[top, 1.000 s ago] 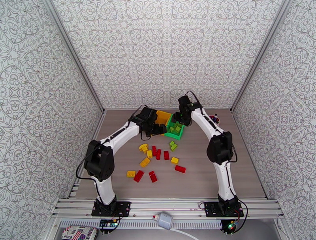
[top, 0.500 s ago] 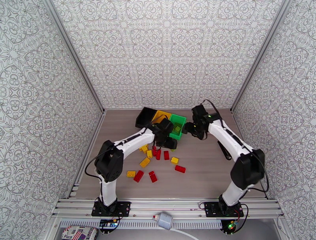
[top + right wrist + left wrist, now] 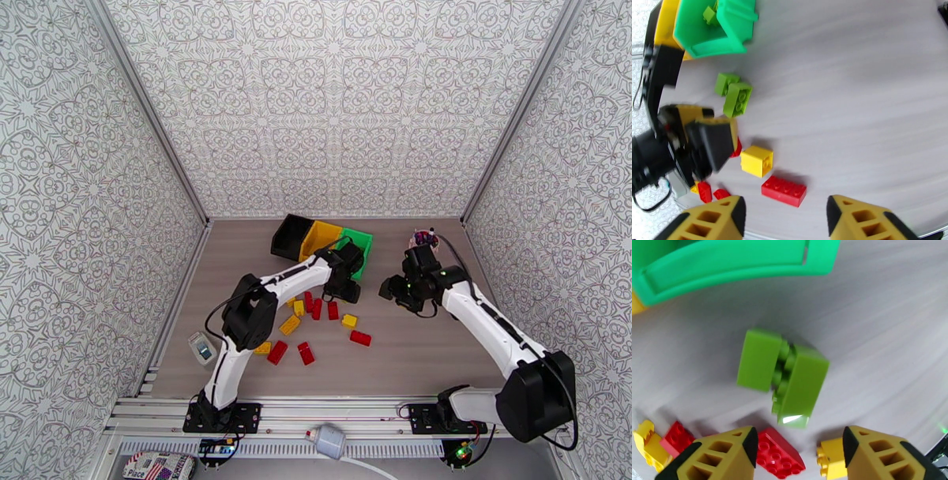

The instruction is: Sort the legos into containers by color

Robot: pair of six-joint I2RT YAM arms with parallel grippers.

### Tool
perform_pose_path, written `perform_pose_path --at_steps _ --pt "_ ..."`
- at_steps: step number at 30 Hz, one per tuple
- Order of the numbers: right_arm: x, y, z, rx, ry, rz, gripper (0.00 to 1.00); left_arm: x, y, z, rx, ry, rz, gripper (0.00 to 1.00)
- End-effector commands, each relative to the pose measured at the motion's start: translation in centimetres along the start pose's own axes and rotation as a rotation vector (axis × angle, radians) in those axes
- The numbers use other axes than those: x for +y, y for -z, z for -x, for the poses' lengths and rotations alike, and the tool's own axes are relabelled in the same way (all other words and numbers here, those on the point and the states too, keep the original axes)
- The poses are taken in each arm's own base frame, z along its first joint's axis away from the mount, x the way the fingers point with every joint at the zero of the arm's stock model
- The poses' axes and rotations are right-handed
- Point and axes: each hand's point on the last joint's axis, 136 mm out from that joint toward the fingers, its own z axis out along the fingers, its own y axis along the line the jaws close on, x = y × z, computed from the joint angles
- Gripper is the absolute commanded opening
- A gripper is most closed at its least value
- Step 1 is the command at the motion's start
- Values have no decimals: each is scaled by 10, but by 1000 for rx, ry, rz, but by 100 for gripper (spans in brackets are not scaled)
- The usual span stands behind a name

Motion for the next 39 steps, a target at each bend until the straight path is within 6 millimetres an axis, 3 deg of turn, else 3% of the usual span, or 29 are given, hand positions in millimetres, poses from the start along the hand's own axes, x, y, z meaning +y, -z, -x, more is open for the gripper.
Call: perform_pose_path --at_steps 1,16,22,32,36,39 --pt "6 7 -3 -8 5 49 57 4 -9 -3 38 -26 41 61" --pt "2 3 -7 -3 -29 61 56 -1 -23 6 47 -23 37 52" --pt "0 4 -9 -10 -40 58 54 -4 -27 4 57 -19 40 41" --pt "-5 6 -15 -16 -45 64 53 -20 -7 -2 20 -24 29 30" --pt "-7 5 -18 -19 -46 72 55 -32 5 -7 -6 -17 0 29" --pt "-6 4 -19 -15 -44 79 56 -42 25 -8 -46 -6 -40 29"
